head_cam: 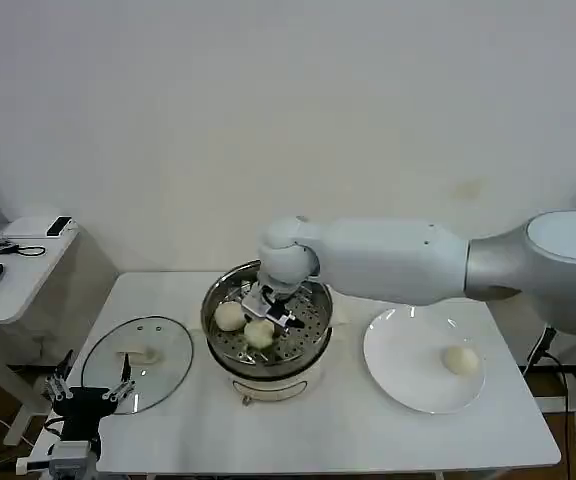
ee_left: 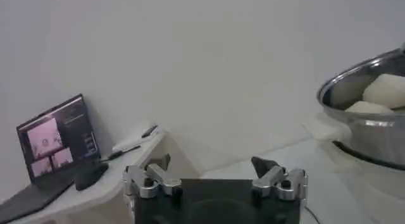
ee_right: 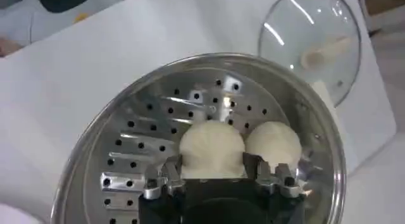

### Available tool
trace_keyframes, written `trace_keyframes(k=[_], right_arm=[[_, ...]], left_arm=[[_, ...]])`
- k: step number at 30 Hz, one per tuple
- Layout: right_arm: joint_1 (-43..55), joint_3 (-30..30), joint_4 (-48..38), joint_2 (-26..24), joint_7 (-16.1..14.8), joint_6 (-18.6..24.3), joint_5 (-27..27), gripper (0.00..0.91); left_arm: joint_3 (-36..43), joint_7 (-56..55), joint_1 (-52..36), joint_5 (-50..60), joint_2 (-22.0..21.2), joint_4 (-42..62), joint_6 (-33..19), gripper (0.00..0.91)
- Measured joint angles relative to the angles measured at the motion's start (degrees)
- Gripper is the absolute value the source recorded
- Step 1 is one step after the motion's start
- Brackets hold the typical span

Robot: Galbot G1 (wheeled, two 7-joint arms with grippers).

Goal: Take steamed baozi put them in steamer then cover it.

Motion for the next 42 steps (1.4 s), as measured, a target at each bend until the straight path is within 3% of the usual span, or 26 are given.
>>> trace_keyframes(k=[4, 5, 6, 7, 23, 32, 42], right_arm=[[0.07, -0.15, 0.59, -0.35, -0.16, 0.32, -0.16, 0.786], [0.13, -0.15, 0.65, -0.44, -0.16, 0.39, -0.24, 0.806], [0.23, -0.16, 0.76, -0.56, -0.16, 0.50, -0.25, 0.897], [0.34, -0.17, 0.89, -0.66, -0.17, 0.60, -0.24, 0.907], [3.99, 2.25, 1.36, -6.18, 2.01, -0.99, 0.94, 0.907], [7.19, 1.46, 3.51, -16.84, 2.80, -7.30, 3.30, 0.907], [2.37, 2.40, 7.40, -34.37, 3.93, -10.73, 1.24, 0.907]], left_arm=[[-0.02, 0.00, 0.05, 0.00, 0.02, -0.05, -0.02, 0.907], [-0.01, -0.01, 0.04, 0.00, 0.02, -0.10, -0.02, 0.907], [-0.02, -0.01, 0.04, 0.00, 0.00, -0.12, -0.02, 0.907], [-0.01, -0.01, 0.04, 0.00, 0.00, -0.12, -0.02, 0.907], [0.09, 0.13, -0.98, -0.39, 1.30, 0.26, 0.14, 0.907], [0.78, 0.30, -1.42, -0.68, 2.84, 0.11, 0.24, 0.907], [1.98, 0.36, -2.17, -0.57, 3.65, 0.57, 0.31, 0.907]])
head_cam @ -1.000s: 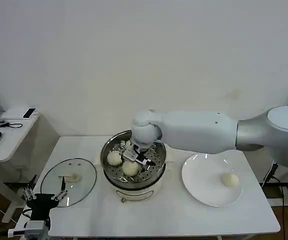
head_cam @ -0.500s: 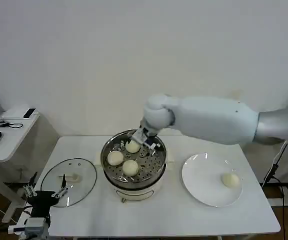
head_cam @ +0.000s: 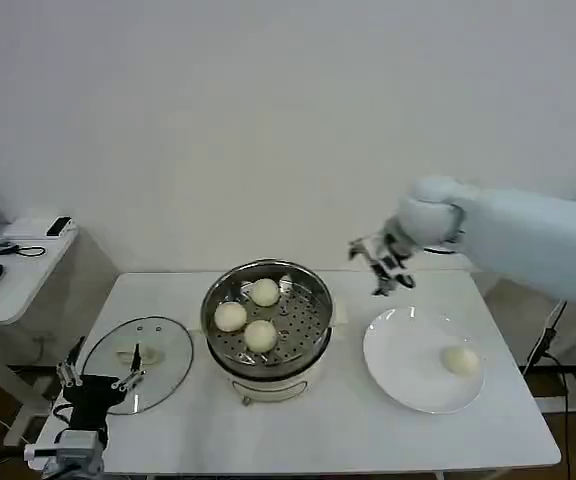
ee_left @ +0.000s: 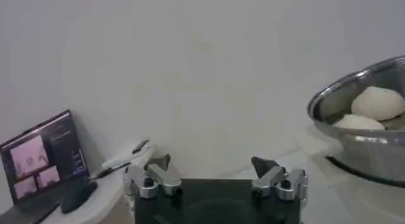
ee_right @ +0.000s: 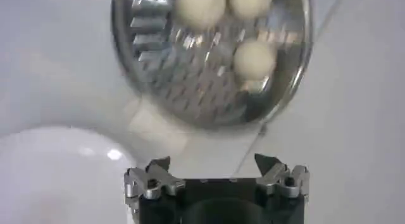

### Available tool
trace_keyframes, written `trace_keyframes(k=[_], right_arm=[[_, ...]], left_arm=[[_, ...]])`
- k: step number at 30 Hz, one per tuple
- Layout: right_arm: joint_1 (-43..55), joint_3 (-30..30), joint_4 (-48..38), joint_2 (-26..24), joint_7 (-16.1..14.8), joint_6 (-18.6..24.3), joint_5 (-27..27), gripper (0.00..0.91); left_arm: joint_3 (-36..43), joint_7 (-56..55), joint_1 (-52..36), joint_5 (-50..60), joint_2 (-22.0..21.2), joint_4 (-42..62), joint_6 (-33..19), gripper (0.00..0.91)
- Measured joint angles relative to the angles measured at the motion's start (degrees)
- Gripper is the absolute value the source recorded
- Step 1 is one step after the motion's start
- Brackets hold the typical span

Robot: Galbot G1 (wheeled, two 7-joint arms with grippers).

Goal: Take steamed baozi put them in steamer then cover it.

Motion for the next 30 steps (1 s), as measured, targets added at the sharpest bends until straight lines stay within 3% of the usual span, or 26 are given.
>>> trace_keyframes(k=[6, 12, 21, 30], right_arm=[[-11.78, 8.78, -0.63, -7.80, 0.36, -0.15, -3.76, 0.907], [-24.48, 18.62, -3.34, -11.36, 0.36, 0.12, -7.31, 0.907], [-36.55, 28.66, -7.74, -12.73, 0.39, 0.27, -11.38, 0.907], [-41.82, 32.59, -12.49, -11.24, 0.35, 0.13, -13.90, 0.907]], left_arm=[[0.13, 0.01, 0.05, 0.26, 0.44, 0.84, -0.04, 0.907], [0.80, 0.00, 0.15, 0.87, 0.09, 1.62, -0.17, 0.907], [0.93, 0.00, 0.49, 1.34, 0.20, 2.21, -0.22, 0.907], [0.74, 0.01, 0.53, 1.41, 0.09, 2.80, -0.18, 0.907]])
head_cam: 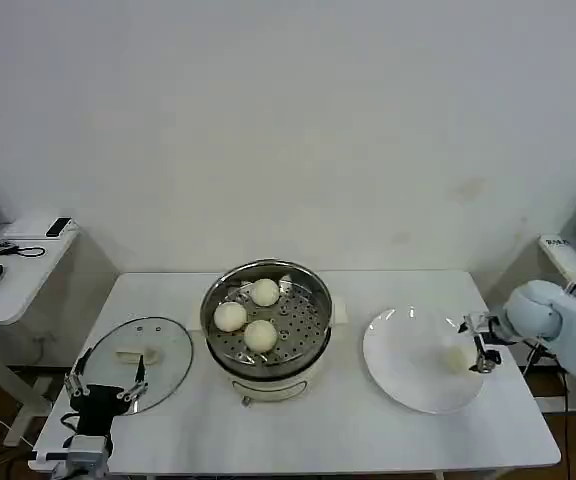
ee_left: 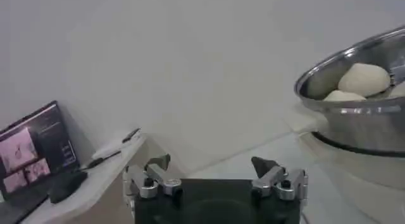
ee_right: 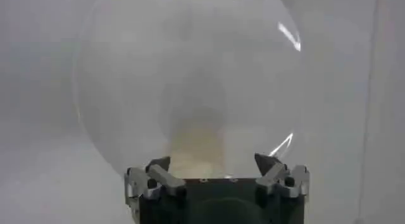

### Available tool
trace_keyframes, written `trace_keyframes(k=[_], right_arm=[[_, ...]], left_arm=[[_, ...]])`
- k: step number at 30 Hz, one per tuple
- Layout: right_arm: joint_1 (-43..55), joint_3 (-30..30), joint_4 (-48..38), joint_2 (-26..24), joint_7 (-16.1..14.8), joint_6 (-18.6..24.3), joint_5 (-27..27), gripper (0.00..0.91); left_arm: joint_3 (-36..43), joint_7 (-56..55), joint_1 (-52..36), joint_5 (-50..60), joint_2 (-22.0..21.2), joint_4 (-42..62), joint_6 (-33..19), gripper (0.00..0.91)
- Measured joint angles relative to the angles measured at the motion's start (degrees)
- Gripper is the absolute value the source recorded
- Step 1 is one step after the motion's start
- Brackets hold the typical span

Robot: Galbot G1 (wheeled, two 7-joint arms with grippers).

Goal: Take steamed baozi put them in steamer then cover it.

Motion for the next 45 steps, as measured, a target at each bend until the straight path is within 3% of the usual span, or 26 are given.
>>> trace_keyframes(k=[3, 7, 21, 34, 45], right_arm=[[-0.98, 0.60, -1.36, 0.68, 0.04, -0.08, -0.67, 0.907], [-1.69, 1.39, -2.82, 1.68, 0.16, -0.12, -1.08, 0.816], [-2.32, 2.13, -4.79, 4.30, 0.18, -1.26, -1.75, 0.645], [1.54, -0.27, -2.44, 2.86, -0.90, -2.71, 0.19, 0.645], [19.41, -10.62, 3.28, 4.42, 0.12, -6.03, 8.83, 0.655]], left_arm=[[-0.13, 0.00, 0.02, 0.00, 0.02, 0.17, 0.00, 0.907], [-0.09, 0.00, -0.05, 0.01, -0.13, 0.23, 0.00, 0.907], [-0.42, 0.00, 0.16, 0.06, -0.30, -0.10, 0.02, 0.907], [-0.40, -0.05, 0.27, 0.07, -0.48, -0.64, 0.02, 0.907], [-0.14, -0.08, 0.05, 0.07, -0.58, -0.64, -0.17, 0.907]])
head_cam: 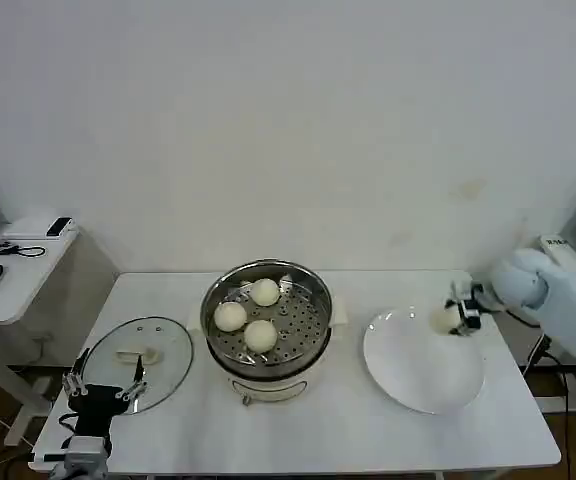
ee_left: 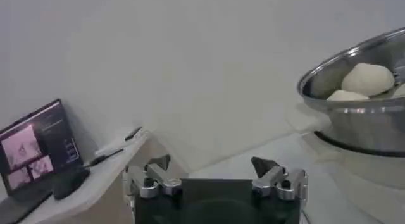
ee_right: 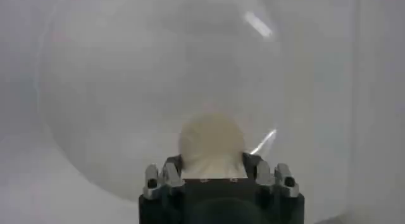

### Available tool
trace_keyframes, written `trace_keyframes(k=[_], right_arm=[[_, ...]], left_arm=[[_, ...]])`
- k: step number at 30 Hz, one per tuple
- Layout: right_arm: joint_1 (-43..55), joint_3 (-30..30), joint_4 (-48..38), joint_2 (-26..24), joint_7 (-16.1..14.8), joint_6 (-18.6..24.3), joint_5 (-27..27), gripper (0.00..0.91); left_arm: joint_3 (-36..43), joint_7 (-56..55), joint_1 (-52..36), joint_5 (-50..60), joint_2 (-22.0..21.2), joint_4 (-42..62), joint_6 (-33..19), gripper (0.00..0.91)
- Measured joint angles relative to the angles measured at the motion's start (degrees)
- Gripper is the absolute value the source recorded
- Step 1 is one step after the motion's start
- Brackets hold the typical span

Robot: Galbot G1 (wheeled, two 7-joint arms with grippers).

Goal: Take steamed baozi put them in steamer then cover it.

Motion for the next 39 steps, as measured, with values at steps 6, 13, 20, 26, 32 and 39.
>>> trace_keyframes(k=[6, 13, 20, 26, 32, 39], right_arm=[[11.62, -7.80, 2.78, 4.50, 2.12, -3.27, 8.07, 0.655], [18.46, -14.11, 3.51, 12.21, 7.36, -8.30, 18.43, 0.665], [20.21, -17.43, 2.39, 21.20, 12.69, -12.71, 27.29, 0.665], [19.91, -18.98, 0.68, 28.02, 16.16, -15.96, 32.79, 0.655], [18.54, -20.39, -0.73, 33.00, 17.98, -18.48, 35.39, 0.655], [17.24, -21.73, -1.69, 35.16, 18.27, -20.09, 35.71, 0.655]], left_arm=[[-0.01, 0.00, -0.15, -0.07, 0.19, -0.01, -0.04, 0.907], [-0.27, -0.01, -0.40, -0.13, 0.01, 0.03, -0.04, 0.907], [-0.82, -0.02, -0.34, -0.12, -0.54, 0.04, -0.05, 0.907], [-1.16, -0.10, -0.15, -0.13, -0.97, 0.01, -0.24, 0.907], [-1.15, -0.18, -0.03, -0.12, -1.30, -0.06, -0.37, 0.907], [-1.51, -0.24, 0.04, -0.22, -1.11, -0.05, -0.44, 0.907]])
